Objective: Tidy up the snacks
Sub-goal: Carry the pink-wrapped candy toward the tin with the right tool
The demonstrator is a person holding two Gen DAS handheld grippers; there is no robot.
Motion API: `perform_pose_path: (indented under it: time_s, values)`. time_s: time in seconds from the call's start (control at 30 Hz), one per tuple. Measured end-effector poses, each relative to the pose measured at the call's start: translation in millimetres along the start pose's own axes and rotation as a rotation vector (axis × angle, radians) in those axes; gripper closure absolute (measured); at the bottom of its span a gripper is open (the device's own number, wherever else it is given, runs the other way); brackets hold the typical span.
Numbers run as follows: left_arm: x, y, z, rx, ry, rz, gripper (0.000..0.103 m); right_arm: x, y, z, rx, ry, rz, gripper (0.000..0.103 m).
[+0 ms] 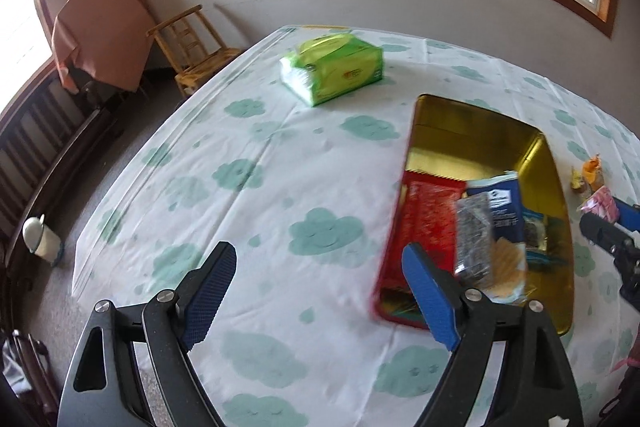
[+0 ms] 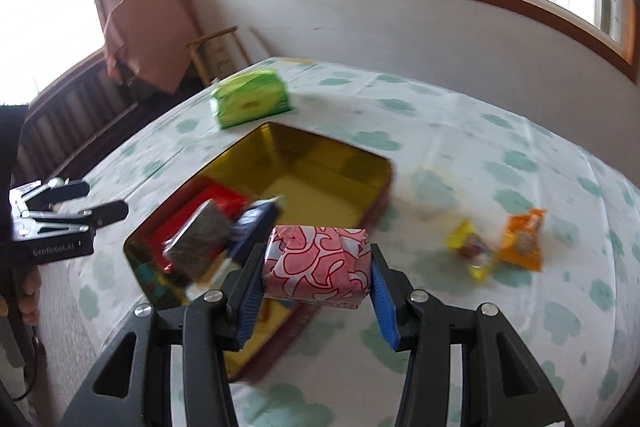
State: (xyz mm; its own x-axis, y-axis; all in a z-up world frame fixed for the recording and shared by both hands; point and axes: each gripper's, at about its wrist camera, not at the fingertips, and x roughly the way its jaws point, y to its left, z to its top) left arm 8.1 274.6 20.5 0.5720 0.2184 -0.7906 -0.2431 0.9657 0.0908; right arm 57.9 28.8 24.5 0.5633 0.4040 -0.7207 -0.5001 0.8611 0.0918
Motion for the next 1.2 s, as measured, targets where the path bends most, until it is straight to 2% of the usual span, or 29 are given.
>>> perform_pose_path:
  time_s: [0.17, 0.47, 0.9, 1.2]
  values:
    - [3.5, 19.9, -7.6, -0.041, 0.02, 0.024, 0.02, 9.2, 26.4, -2.0, -0.088, 0.011, -0.013, 0.054]
    - [2.3, 38.5, -15.2, -0.068, 0.027, 0.043, 0.02, 20.6, 46.2, -3.8, -0.136, 0.044, -0.009, 0.054]
    - [3.9, 41.6, -16.5, -0.076, 0.031, 0.037, 0.02, 36.1, 46.3, -9.4, -0.113, 0.09, -0.003, 0.054]
    - [5.7, 36.5, -15.1, -0.07, 0.034, 0.031, 0.02, 35.0, 44.2, -8.3, -0.095, 0.083, 0.01, 0.053]
